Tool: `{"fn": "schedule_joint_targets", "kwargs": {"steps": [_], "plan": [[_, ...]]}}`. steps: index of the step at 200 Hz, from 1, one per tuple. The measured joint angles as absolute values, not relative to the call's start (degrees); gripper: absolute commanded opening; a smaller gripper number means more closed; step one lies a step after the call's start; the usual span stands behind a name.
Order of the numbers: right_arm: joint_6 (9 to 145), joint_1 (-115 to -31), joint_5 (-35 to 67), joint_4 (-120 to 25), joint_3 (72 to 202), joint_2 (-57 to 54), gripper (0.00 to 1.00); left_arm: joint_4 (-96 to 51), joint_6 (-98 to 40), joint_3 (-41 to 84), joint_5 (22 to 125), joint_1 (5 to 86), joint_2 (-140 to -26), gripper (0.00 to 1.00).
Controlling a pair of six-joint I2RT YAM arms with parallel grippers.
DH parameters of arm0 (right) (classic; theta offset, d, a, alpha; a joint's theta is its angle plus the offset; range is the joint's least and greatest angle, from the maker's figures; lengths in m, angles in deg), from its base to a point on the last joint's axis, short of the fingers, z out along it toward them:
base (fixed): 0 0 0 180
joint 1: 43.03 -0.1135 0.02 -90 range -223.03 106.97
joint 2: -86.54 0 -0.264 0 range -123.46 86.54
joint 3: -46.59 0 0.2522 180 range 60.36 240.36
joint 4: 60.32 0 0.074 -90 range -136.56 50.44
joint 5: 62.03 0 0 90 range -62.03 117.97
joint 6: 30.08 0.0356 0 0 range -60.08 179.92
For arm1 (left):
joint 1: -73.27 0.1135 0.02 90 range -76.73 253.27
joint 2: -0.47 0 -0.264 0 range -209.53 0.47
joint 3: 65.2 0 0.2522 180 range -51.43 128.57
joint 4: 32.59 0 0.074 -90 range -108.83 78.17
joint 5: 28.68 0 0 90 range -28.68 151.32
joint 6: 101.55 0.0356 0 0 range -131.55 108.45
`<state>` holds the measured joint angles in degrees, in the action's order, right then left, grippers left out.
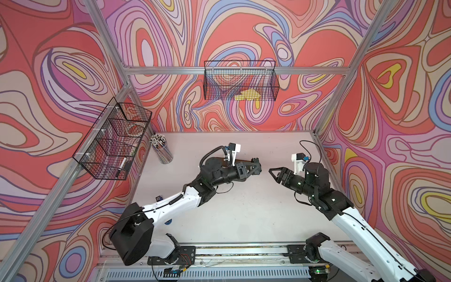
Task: Place watch on stand
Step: Pick up the watch at the center of the board.
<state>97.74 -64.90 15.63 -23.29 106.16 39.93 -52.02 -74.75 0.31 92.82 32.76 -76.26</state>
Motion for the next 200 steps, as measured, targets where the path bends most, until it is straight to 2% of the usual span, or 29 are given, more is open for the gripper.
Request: {"fn": "schedule_joint_targets", "kwargs": {"steps": [29,53,72,98,112,150,200], "plan": [[85.26,-65.67,17.29,-23.94,106.2,42.57,0.64,-47.76,-83.99,1.43,96.21,39.47,-75.6,0.0],[75.71,-69.73,19.96,-25.74,106.2,42.22,0.63,-43.41,-89.85,2.15,99.62,40.85,-78.31,0.0],[67.21,-77.91,25.4,-27.99,106.24,40.63,0.63,-39.54,-92.61,3.57,101.78,40.63,-78.79,0.0],[53.94,-93.16,36.64,-32.99,106.11,35.38,0.63,-37.82,-95.58,6.45,103.73,40.61,-78.68,0.0],[49.0,-97.45,40.07,-36.69,104.89,33.52,0.63,-37.79,-97.15,7.09,104.17,40.61,-78.36,0.0],[42.05,-98.23,46.38,-44.95,100.63,34.46,0.63,-37.9,-102.38,7.09,106.37,40.65,-78.16,0.0],[37.05,-98.23,47.78,-50.43,100.69,33.42,0.62,-37.82,-105.33,7.09,107.86,40.65,-77.74,0.0]]}}
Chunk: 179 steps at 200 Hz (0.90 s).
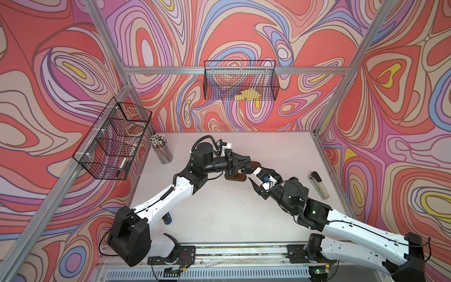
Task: Place watch on stand
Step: Pick up the watch at the center of the board.
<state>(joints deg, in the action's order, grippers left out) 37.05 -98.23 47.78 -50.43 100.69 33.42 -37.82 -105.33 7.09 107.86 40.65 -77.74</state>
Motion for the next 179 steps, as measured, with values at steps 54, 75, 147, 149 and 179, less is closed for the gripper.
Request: {"fn": "schedule_joint_targets", "kwargs": {"steps": [54,75,147,149,179], "plan": [[35.43,-98.23,44.61,-50.43,102.57,29.61,0.56,-39.19,-107.49,6.87,108.56,40.65,-76.63,0.0],[35.19,-98.23,43.74,-50.43,102.77,29.39,0.51,-39.61,-107.8,6.45,108.87,40.65,-76.21,0.0],[34.31,-98.23,41.29,-50.81,105.15,26.73,0.3,-42.6,-109.94,3.87,108.87,40.65,-75.93,0.0],[34.51,-98.23,41.14,-50.74,105.26,26.6,0.28,-42.8,-110.03,3.72,108.89,40.65,-75.93,0.0],[34.38,-98.12,40.29,-49.71,106.53,24.8,0.09,-43.96,-111.23,2.58,108.89,40.98,-75.62,0.0]]}}
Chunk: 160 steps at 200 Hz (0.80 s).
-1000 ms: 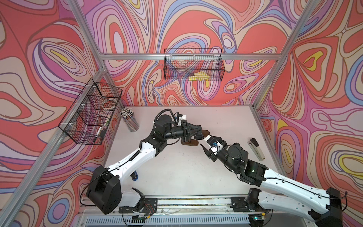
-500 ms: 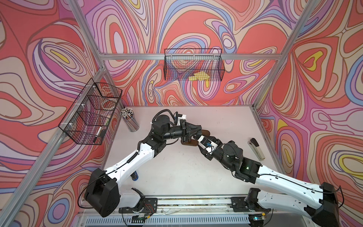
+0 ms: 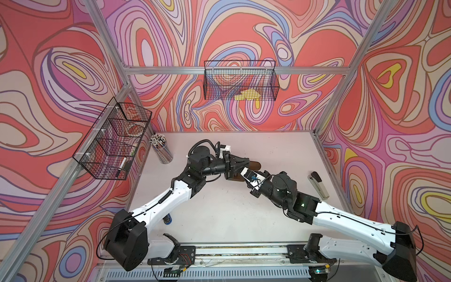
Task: Place watch on stand
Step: Pick up the watch at the center of the board.
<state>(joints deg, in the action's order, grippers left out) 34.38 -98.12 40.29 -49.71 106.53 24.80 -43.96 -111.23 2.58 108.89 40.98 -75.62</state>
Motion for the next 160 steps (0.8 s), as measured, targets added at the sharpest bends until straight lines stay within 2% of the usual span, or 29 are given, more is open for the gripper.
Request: {"fn": "schedule_joint_targets", "kwargs": {"steps": [12,62,86,104,126,160], "plan": [[34.73,-98.1,40.13,-49.54,106.59,24.72,0.0,-44.35,-111.71,2.32,108.87,41.02,-75.62,0.0],[35.63,-98.12,40.13,-49.58,106.59,25.15,0.0,-47.59,-114.07,1.27,108.65,40.98,-75.62,0.0],[37.35,-98.12,39.89,-47.88,107.75,25.26,0.0,-49.27,-114.49,0.97,108.49,40.98,-75.62,0.22],[39.65,-98.1,39.15,-43.86,110.11,24.8,0.0,-50.4,-113.83,1.1,108.36,41.26,-75.6,0.34],[43.34,-97.21,37.03,-39.62,113.02,23.78,0.0,-49.12,-111.32,2.21,109.13,42.62,-75.34,0.42],[51.91,-92.73,31.3,-34.48,117.59,23.69,0.0,-42.91,-103.38,4.62,110.11,48.24,-73.4,0.46]]}}
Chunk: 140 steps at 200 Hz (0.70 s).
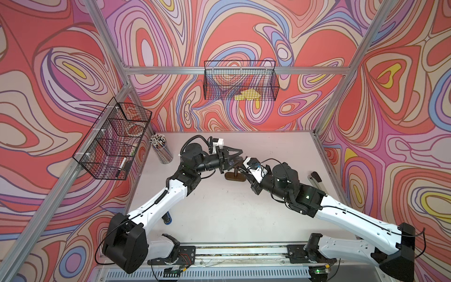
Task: Place watch on stand
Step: Pick up the watch at the center of the board.
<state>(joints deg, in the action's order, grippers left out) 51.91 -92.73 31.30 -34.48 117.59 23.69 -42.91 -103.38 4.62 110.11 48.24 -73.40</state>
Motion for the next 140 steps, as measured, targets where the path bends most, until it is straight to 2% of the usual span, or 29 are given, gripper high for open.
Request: {"fn": "schedule_joint_targets", "kwargs": {"steps": [26,69,109,122,140], "plan": [[58.31,-85.32,23.74,-28.36,121.59,23.6,0.0,-34.78,-94.01,6.85,110.26,52.7,-70.88,0.49],[66.9,-75.74,3.81,-21.93,130.16,17.53,0.0,-16.46,-63.25,12.27,101.57,52.43,-65.68,0.48],[73.31,-73.47,-12.91,-20.8,130.96,10.01,0.0,-21.62,-42.2,-0.04,93.83,51.89,-54.12,0.46],[74.92,-73.47,-17.39,-20.82,130.85,8.83,0.0,-23.5,-35.25,-4.13,92.47,51.8,-52.41,0.42],[77.18,-73.47,-23.19,-21.37,130.72,8.41,0.0,-28.0,-25.11,-9.44,92.14,51.17,-51.67,0.46]]}}
